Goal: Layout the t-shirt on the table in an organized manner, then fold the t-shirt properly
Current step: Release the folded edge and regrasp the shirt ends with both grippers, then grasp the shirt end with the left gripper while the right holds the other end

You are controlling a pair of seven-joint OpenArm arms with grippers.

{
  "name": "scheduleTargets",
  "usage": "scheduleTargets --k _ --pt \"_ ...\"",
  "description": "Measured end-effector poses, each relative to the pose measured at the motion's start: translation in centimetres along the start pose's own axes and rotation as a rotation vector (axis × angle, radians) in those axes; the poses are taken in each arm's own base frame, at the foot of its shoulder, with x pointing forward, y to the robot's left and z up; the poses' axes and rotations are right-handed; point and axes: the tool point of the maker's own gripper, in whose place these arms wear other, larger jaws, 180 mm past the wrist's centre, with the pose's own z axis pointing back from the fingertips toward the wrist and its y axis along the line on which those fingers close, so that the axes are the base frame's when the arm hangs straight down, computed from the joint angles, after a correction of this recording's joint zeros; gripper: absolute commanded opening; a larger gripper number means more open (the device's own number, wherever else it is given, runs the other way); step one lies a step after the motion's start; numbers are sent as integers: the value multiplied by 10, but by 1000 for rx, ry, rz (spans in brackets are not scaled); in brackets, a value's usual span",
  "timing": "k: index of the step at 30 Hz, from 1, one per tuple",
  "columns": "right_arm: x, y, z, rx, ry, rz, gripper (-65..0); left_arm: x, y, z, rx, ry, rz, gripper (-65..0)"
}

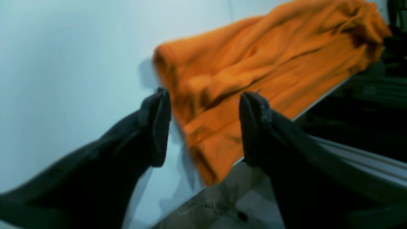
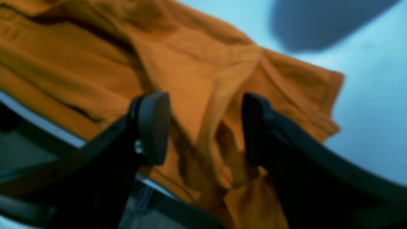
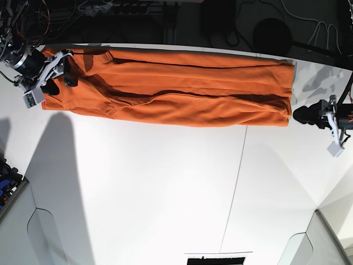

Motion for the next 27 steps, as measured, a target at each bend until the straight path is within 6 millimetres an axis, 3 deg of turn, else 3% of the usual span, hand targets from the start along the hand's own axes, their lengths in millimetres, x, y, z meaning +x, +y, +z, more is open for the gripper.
scheduleTargets --k 4,11,19,27 --pt "10 -9 6 -13 -44 -30 -299 -23 10 5 19 16 47 -286" --pt "13 -13 9 -26 -56 -35 -299 -42 22 10 -26 -206 242 -286" --pt "13 -14 9 -26 -56 -36 -299 -48 1 -46 -115 -302 334 -286" --pt "10 -15 9 -36 -41 -29 -299 -42 -10 -64 -146 -365 349 -287"
